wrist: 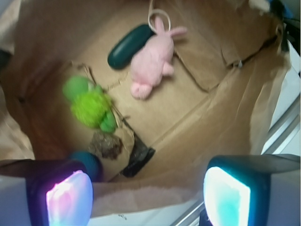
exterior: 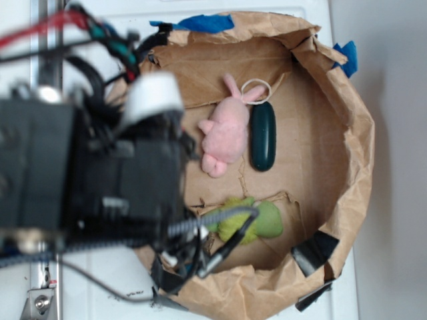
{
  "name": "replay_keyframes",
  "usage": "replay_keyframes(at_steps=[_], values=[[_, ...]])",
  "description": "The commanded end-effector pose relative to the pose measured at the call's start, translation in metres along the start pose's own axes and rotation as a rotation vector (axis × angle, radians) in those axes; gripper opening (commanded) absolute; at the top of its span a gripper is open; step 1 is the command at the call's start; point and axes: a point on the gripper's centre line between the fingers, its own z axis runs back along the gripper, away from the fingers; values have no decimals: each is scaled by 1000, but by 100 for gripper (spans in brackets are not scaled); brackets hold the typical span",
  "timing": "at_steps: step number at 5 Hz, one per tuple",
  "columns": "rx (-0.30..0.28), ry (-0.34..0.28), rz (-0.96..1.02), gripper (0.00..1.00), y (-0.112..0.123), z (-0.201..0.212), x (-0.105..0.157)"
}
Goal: Grab the rock.
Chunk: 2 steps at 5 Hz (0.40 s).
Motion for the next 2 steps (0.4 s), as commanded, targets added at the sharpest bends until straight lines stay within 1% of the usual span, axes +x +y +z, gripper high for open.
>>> replay_keyframes(at_steps=[1, 2], values=[[-91, 21, 27, 100, -7, -2, 31], [-64, 46, 15, 100, -18, -33, 26]])
